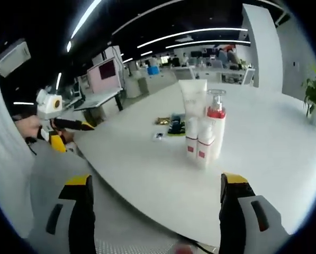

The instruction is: Arrange the skincare products in the storage area until every visible bottle or jar stands upright without overlapping.

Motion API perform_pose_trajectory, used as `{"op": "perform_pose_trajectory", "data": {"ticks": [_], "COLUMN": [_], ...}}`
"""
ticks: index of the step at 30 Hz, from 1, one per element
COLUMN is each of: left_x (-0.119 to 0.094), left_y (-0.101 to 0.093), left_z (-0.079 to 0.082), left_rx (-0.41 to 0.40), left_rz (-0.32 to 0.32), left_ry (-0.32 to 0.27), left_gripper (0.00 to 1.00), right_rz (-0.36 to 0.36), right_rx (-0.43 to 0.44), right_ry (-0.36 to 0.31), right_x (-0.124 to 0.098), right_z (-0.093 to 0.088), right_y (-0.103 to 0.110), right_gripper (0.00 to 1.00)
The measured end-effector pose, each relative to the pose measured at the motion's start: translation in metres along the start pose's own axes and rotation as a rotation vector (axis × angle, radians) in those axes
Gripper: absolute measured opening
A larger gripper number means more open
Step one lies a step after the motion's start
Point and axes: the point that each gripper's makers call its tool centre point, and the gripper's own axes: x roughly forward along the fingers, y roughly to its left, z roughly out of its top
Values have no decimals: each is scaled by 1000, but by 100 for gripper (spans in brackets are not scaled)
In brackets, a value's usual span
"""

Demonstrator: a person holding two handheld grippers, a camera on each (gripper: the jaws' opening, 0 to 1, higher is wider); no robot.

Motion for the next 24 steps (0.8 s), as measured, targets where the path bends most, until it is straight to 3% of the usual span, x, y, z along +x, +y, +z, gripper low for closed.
{"op": "perform_pose_trajectory", "data": {"ticks": [3,5,11,17,19,24], "left_x": [1,0,2,19,29,52], "left_y": [3,3,5,1,8,10], "left_z": [1,1,2,29,36,59], "left_rx": [5,-3,-5,6,15,-50], "left_rz": [12,12,20,-21,-15,-32], "left_ry": [-11,-13,9,-10,-12,-44], "left_gripper": [97,96,96,96,96,94], "right_rz": [1,5,1,6,3,10], "right_rx": [-7,1,6,22,30,37], "right_ry": [-3,-46,-29,-32,-33,-24], "right_x": [1,-1,-1,-1,-2,-2], "right_z": [1,7,4,3,2,1], "right_y": [-1,0,-2,-1,-2,-1], "right_gripper": [96,97,96,95,94,93]}}
